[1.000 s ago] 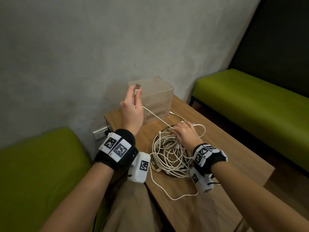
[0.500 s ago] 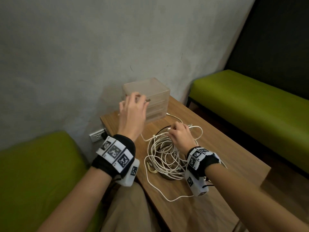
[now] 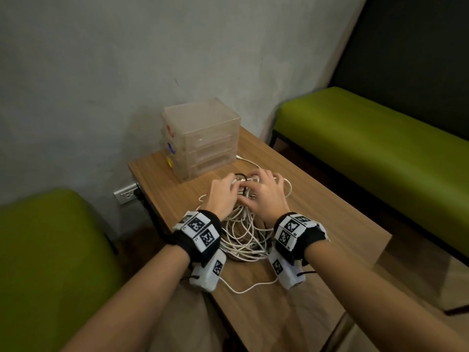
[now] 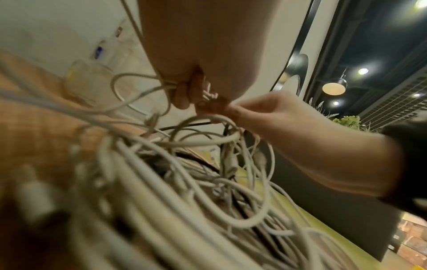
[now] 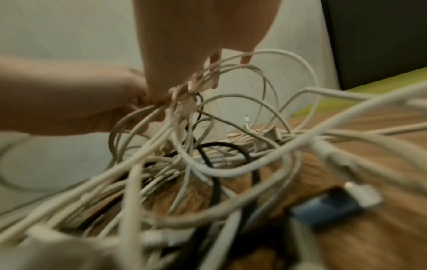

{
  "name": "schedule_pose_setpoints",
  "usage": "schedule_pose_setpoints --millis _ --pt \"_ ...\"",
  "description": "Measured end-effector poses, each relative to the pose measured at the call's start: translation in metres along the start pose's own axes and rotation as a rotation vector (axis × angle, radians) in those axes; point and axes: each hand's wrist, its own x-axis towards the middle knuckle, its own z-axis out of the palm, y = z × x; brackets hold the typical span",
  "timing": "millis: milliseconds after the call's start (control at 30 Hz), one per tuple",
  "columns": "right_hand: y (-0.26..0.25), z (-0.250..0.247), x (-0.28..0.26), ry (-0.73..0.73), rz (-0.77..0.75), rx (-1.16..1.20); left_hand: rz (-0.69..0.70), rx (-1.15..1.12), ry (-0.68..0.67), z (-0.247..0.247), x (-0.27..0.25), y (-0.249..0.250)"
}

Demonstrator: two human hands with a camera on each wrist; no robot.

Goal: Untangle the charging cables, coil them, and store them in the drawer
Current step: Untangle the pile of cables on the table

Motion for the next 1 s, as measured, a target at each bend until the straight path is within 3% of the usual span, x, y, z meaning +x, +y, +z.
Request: schedule_pose_setpoints --millis 167,367,467,567,667,1000 --pt "0.015 -0.008 -0.005 -0.123 -0.099 -0.079 -0.022 -0.093 -0.025 -0.016 -0.003 -0.006" --pt "0.01 -0.016 0.006 -0.187 -0.051 -0.069 -0.033 -0.1 -0.115 -0.023 -0.006 -0.011" --pt "0.009 -0.023 0.011 -0.191 -0.091 -0.01 -0.096 -0.139 -0.031 -0.027 -0.007 -0.016" --pt "0.015 -0.029 0.013 -0.217 -0.142 -0.102 -0.177 -0.185 0.094 -0.034 -0.006 -0.024" --pt "0.013 -0.029 0.019 -0.291 -0.164 -0.264 -0.162 -0.194 0.133 -0.039 -0.004 -0.022" --pt "-0.009 -0.024 0.027 -0.344 -0.197 -0.418 -0.092 -0.294 0.22 -0.053 -0.004 -0.009"
